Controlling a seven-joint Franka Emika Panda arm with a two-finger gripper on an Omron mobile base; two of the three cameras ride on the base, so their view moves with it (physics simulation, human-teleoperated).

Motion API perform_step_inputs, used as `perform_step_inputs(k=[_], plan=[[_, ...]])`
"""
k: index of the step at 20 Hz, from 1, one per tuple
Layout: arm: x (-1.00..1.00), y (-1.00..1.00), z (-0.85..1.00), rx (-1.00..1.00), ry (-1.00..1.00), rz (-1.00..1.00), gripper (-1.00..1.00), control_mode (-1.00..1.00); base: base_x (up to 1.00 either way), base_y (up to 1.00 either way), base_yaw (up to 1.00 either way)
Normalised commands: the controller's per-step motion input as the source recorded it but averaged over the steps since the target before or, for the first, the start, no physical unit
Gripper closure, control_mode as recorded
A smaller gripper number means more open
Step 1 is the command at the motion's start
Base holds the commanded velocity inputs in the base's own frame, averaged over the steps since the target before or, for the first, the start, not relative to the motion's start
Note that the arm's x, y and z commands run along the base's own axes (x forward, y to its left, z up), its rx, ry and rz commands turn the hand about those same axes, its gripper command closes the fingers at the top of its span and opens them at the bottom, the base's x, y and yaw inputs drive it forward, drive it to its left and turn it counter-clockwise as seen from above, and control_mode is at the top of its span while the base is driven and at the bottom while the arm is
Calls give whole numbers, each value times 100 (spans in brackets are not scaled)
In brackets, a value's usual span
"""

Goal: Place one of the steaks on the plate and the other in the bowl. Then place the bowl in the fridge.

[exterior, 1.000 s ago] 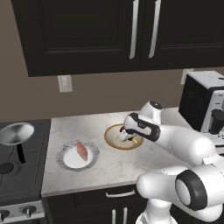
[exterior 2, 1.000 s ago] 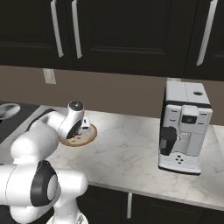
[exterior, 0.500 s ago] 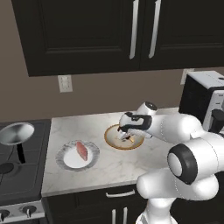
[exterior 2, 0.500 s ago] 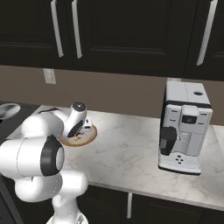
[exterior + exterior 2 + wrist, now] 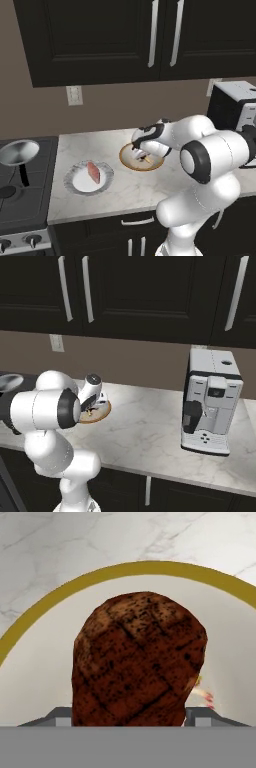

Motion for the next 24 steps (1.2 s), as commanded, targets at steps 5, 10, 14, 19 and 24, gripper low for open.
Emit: perform_step_inputs(k=[5,10,14,19,24], plan=[[19,6,-19,0,0,0,100,-100,0,0,0],[7,0,-3,0,0,0,-100,-100,0,0,0],[0,0,0,0,0,0,-100,-100,0,0,0],[-6,0,0,0,0,0,-100,-100,0,0,0],[-29,-1,21,0,0,0,-100,-100,0,0,0]])
